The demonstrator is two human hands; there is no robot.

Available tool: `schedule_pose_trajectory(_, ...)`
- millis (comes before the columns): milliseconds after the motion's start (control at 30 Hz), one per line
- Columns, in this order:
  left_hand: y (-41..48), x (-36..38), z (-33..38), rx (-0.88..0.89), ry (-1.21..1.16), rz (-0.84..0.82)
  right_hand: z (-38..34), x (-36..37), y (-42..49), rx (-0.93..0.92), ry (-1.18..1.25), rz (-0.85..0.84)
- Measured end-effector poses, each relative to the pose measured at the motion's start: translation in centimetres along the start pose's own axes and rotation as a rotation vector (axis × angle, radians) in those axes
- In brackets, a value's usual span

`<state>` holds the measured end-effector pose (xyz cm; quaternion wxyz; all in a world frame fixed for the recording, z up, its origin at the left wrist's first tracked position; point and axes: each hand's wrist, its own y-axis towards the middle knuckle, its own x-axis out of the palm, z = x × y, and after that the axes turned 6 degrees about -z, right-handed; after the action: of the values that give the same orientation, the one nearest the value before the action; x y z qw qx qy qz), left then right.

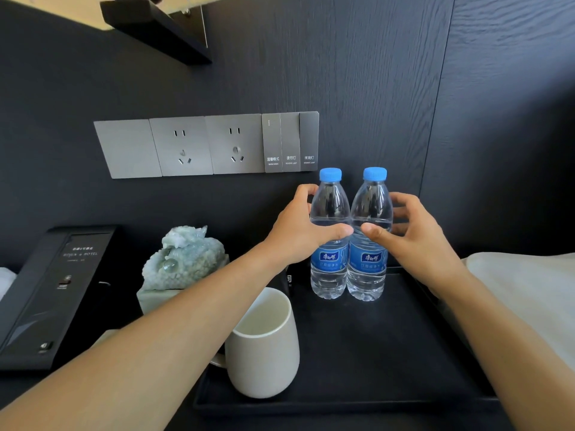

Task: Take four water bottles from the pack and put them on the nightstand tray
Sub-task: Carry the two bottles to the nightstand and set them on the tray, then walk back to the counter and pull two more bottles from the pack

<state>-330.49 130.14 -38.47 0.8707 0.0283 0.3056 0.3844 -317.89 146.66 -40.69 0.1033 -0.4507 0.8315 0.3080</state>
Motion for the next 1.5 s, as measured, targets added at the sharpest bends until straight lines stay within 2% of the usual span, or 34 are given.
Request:
schedule_pose_trajectory(67,-0.2,-0.3,0.2,-0.012,-0.005,-0.008,-0.2,-0.1,-0.1,-0.005,-0.004,-0.008)
schedule_pose_trajectory(133,-0.7,-0.3,0.7,0.019,0.098,0.093,-0.2,-0.1,-0.2,-0.006,0.007,0.000)
schedule_pose_trajectory(233,-2.4,0.6,2.6,0.228,0.303,0.355,-0.8,-0.6,-0.8,-0.009,0.013,0.128)
schedule_pose_trajectory(300,-3.4,1.7,5.4,0.356,0.218,0.352,-2.5,-1.8,-1.4,0.001,0.029,0.217)
schedule_pose_trajectory(433,-2.9,5.1,14.5,0.285,-0.090,0.136,-8.0,-8.2,-2.5,0.165,0.115,0.279)
schedule_pose_trajectory(600,1.7,7.0,31.6,0.120,-0.288,-0.055,-18.0,-24.0,-2.1,0.352,0.033,0.338)
schedule_pose_trajectory(700,5.5,6.0,43.0,0.077,-0.284,-0.148,-25.5,-34.5,-1.2,0.421,-0.018,0.389)
schedule_pose_trajectory(833,10.7,3.1,59.9,0.147,-0.204,-0.175,-37.2,-48.8,0.0,0.479,-0.135,0.423)
schedule_pose_trajectory(1033,13.1,-0.8,81.1,0.306,-0.010,-0.567,-55.9,-65.4,-2.2,0.553,-0.351,0.571)
schedule_pose_trajectory(1133,10.5,-0.8,89.3,0.495,0.020,-0.698,-64.0,-69.6,-7.0,0.575,-0.471,0.691)
schedule_pose_trajectory(1233,4.6,0.1,97.0,0.678,-0.048,-0.806,-71.2,-71.0,-14.1,0.610,-0.553,0.880)
schedule_pose_trajectory(1367,-7.5,1.3,106.6,0.876,-0.200,-0.884,-81.3,-70.0,-26.3,0.708,-0.716,1.097)
schedule_pose_trajectory(1500,-22.4,1.0,114.2,1.088,-0.307,-1.056,-91.9,-66.6,-39.9,0.895,-0.871,1.307)
